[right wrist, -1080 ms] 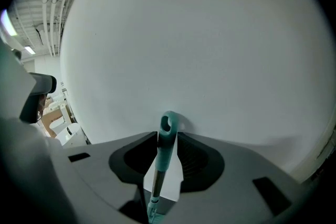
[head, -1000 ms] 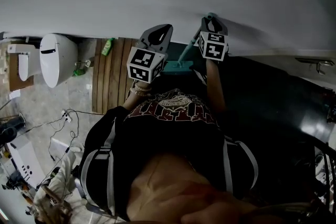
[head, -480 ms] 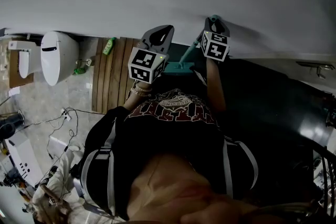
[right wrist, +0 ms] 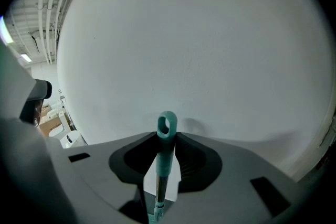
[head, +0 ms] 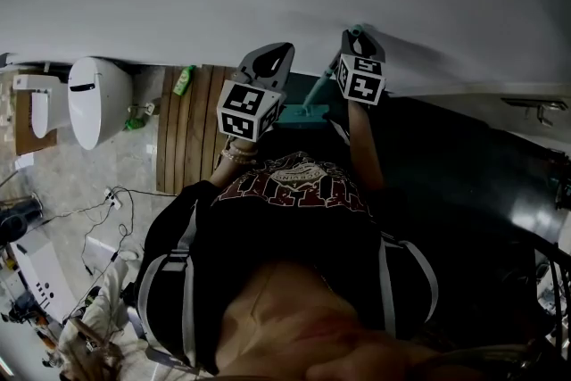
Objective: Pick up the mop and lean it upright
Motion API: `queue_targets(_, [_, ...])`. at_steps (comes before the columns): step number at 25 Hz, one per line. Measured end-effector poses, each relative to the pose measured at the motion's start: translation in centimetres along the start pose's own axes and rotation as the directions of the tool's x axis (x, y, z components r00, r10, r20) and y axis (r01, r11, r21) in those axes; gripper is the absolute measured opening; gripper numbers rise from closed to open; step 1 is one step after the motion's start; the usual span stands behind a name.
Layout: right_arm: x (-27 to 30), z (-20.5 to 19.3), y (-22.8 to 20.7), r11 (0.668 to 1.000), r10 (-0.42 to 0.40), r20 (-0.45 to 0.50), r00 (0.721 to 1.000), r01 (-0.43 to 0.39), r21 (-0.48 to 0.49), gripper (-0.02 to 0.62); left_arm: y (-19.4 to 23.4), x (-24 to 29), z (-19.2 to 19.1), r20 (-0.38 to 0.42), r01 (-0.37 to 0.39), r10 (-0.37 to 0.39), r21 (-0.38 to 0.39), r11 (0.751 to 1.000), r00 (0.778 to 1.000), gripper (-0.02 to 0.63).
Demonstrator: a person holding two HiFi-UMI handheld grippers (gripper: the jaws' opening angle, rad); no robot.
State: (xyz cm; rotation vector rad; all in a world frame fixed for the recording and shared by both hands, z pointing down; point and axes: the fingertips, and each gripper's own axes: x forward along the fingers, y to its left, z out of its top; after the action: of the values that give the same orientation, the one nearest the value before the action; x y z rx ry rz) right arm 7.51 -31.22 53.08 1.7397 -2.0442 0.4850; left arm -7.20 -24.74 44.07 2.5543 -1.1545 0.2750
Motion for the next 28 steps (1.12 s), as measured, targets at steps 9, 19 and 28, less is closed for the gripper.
queue_targets(9, [-2.3,-0.8,1.3,0.999,0.040,0.017,0.999,-0.040,-0.021,0.110,-1.2,-0.1,-0.9,-0.017,0.022,-0.022,-0.006,1.000,1.000,0.046])
queue_targets(19, [-5.5,-1.9,1.9,0.996,0.075,0.019,0.997,-0.074,-0.038,0.110,-2.8,-0.1,-1.8,-0.037,0.031,-0.031,-0.019,0.999,0.999,0.046])
queue_targets(28, [-8.3,-3.0,2.8,0.993,0.110,0.022,0.994,-0.109,-0.047,0.110,-4.8,0.1,-2.5,-0.051,0.058,-0.058,-0.019,0.998,0.997,0.046])
